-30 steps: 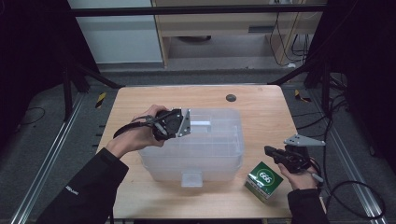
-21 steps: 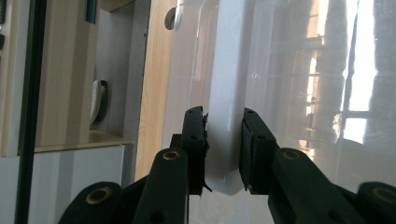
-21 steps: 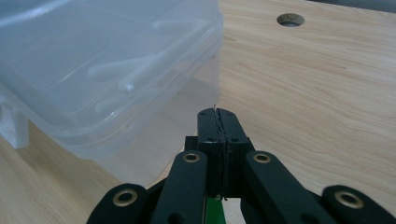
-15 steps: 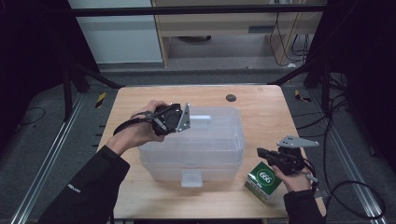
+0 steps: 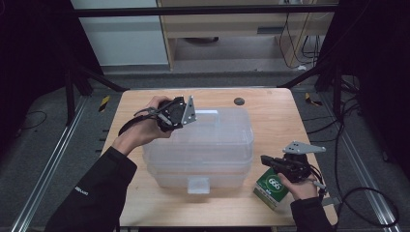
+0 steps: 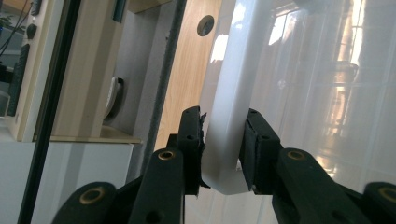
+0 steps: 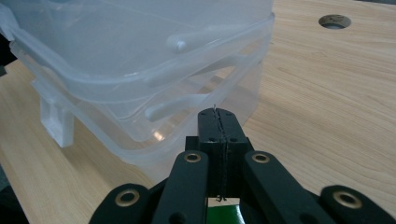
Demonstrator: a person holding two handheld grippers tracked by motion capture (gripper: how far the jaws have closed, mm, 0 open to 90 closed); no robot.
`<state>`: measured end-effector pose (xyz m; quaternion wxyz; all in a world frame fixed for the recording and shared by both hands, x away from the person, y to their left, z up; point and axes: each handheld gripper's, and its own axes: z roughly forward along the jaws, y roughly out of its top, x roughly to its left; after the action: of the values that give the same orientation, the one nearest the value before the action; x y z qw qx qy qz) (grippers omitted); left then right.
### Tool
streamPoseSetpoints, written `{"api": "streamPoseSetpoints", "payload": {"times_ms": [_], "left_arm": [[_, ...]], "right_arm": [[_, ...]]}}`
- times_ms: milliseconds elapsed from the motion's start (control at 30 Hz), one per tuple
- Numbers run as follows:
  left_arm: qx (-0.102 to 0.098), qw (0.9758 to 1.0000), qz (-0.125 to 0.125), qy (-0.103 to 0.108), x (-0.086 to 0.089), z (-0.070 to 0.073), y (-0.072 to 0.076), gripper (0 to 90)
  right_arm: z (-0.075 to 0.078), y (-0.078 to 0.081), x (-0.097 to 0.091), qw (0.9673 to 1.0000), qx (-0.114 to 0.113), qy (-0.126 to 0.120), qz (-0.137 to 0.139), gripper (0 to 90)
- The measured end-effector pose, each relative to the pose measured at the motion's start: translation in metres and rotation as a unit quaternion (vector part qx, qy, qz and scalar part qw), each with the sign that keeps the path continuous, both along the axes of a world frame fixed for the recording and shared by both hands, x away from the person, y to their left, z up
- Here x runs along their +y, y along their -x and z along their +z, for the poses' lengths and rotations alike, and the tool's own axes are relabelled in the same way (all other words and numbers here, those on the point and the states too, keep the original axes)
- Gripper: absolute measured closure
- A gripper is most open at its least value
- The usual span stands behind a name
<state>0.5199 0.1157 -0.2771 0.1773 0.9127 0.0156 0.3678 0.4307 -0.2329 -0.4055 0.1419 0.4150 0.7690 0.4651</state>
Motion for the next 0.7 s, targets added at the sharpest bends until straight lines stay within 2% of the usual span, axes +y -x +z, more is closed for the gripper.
{"api": "streamPoseSetpoints", "payload": {"times_ms": [233,367,533,700], "left_arm": [[-0.001,0.9997,0.011,0.019,0.001,0.002,-0.008,70.1],[-0.002,0.9997,0.016,0.019,0.001,0.004,-0.012,69.8],[0.002,0.9994,0.021,0.029,0.001,0.004,-0.014,69.5],[0.005,0.9993,0.02,0.031,0.001,0.004,-0.013,69.4]], "right_arm": [[0.0,0.001,0.003,0.9999,-0.003,-0.014,0.003,90.0],[0.0,0.001,0.008,0.9996,-0.011,-0.025,0.009,90.0],[0.001,0.001,0.016,0.9989,-0.012,-0.043,0.016,90.0],[0.005,0.001,0.023,0.9976,-0.029,-0.058,0.023,90.0]]}}
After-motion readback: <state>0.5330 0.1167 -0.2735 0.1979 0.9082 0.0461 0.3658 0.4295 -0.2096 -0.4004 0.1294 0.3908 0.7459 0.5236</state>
